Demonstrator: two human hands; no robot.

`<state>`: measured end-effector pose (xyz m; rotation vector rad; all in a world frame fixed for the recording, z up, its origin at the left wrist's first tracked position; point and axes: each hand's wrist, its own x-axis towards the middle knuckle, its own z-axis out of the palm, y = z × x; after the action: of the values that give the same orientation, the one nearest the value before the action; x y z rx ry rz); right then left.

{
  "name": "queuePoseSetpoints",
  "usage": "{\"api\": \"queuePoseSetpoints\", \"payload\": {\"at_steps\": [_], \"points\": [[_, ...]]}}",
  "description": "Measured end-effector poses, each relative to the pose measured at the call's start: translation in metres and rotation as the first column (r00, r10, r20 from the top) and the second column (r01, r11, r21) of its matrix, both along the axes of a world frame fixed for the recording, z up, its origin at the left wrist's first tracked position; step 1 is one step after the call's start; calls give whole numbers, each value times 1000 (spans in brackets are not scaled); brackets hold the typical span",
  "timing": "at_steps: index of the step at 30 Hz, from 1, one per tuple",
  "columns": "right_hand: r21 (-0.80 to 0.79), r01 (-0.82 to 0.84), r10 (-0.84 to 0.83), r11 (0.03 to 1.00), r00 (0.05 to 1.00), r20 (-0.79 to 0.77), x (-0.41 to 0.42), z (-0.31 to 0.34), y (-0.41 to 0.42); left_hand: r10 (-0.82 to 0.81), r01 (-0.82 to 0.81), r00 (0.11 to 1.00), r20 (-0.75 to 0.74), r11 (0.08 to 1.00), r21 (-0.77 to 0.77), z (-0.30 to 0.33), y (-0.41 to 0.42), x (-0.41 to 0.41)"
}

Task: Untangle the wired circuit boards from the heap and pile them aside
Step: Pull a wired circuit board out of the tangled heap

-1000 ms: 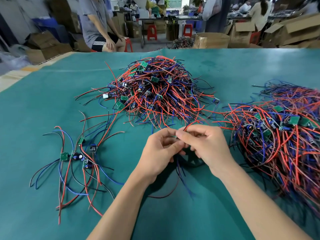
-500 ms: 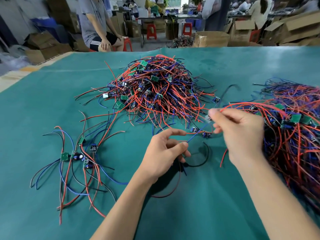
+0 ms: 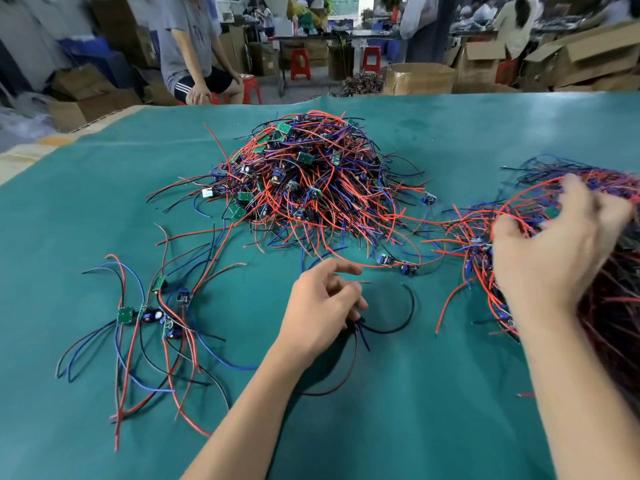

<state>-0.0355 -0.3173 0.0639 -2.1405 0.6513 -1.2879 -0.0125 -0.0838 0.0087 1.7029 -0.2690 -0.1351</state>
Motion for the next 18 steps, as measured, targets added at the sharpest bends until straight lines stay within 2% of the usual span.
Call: {"api": "queuePoseSetpoints", "payload": {"at_steps": [2, 3, 5, 6, 7, 10, 13, 14, 16, 18], "points": [[-93, -183, 179, 979, 982, -53, 4, -4, 18, 17, -17, 1000, 1, 1000, 0, 0, 0, 0], [-99, -303, 282, 948, 942, -184, 6, -8, 27, 24, -24, 1000, 0, 1000, -1, 1, 0, 0], [-57, -447, 350, 893, 767, -537, 9, -20, 45, 32, -32, 999, 1, 999, -7, 1, 0, 0], [-47, -471, 333, 881, 687, -646, 11, -28, 50, 35, -35, 999, 1, 999, -8, 1, 1, 0], [-42, -478, 324, 877, 654, -683, 13, -35, 53, 35, -35, 999, 0, 999, -7, 0, 1, 0], [-7, -476, 385, 880, 719, -579, 15, -41, 51, 33, -33, 999, 4, 999, -7, 1, 0, 0], [181, -475, 505, 861, 764, -402, 17, -40, 48, 30, -30, 1000, 4, 1000, 1, 1, 0, 0], [307, -492, 574, 814, 762, -301, 17, -39, 50, 28, -28, 1000, 6, 1000, 4, 1, 0, 0], [546, -563, 686, 621, 727, -31, 15, -34, 57, 21, -21, 1000, 5, 1000, 0, 0, 0, -1], [654, -628, 724, 423, 668, 173, 14, -30, 61, 24, -24, 1000, 3, 999, -23, 1, 0, -1]]}}
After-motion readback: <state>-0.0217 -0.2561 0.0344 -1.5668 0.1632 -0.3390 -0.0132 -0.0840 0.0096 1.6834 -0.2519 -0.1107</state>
